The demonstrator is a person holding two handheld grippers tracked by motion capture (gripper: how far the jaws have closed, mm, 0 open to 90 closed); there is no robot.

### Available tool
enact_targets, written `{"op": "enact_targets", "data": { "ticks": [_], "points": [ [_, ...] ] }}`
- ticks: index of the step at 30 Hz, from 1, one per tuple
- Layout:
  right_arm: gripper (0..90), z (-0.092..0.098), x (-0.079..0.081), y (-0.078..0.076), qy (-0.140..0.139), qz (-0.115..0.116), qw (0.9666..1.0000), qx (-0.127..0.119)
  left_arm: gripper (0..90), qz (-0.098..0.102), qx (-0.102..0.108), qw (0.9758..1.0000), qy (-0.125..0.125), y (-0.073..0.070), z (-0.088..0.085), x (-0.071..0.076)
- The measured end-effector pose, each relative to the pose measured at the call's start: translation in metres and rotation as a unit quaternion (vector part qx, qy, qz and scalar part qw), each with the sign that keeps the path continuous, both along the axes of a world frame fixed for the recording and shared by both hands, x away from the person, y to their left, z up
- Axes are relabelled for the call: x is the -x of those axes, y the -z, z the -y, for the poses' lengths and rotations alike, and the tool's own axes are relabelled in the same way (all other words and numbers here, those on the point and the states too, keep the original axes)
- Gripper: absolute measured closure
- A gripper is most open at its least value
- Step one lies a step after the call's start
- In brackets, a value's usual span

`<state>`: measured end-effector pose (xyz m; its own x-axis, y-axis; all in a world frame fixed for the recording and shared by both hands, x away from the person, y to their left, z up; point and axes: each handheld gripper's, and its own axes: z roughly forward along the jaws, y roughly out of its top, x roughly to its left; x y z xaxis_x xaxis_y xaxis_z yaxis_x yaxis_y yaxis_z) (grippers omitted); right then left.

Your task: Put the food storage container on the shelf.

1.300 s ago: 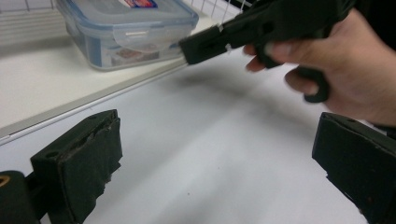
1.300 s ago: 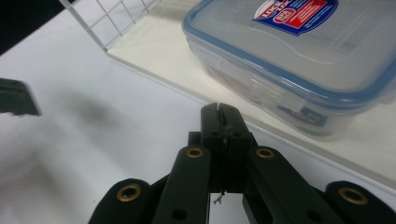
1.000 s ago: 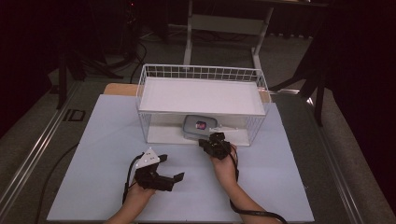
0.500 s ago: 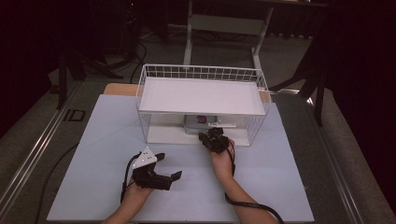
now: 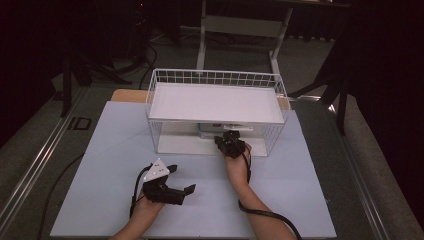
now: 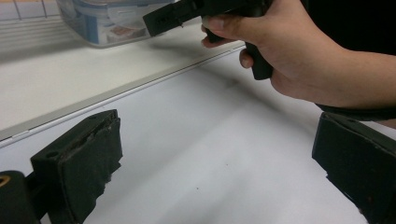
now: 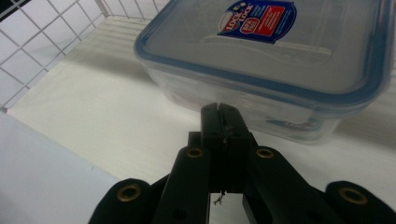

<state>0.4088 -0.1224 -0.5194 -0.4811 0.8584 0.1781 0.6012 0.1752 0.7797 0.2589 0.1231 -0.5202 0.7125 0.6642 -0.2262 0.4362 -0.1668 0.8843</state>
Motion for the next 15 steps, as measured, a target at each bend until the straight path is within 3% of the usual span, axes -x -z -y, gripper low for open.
{"op": "enact_targets", "data": {
  "ticks": [6, 11, 15],
  "points": [
    [89.8, -0.001, -0.003, 0.003, 0.004, -0.009, 0.9999, -0.003, 2.6, -0.002, 0.001, 1.0, 0.003, 0.0, 0.0, 0.0],
    [89.7, -0.002, 0.001, 0.002, -0.005, -0.001, 1.0, -0.004, 2.6, 0.001, 0.003, 1.0, 0.005, -0.001, 0.0, 0.0],
    [85.1, -0.003, 0.013, 0.0, -0.008, 0.017, 0.9998, 0.001, 2.6, 0.002, 0.009, 0.9999, 0.007, -0.002, -0.001, 0.001]
  ]
}}
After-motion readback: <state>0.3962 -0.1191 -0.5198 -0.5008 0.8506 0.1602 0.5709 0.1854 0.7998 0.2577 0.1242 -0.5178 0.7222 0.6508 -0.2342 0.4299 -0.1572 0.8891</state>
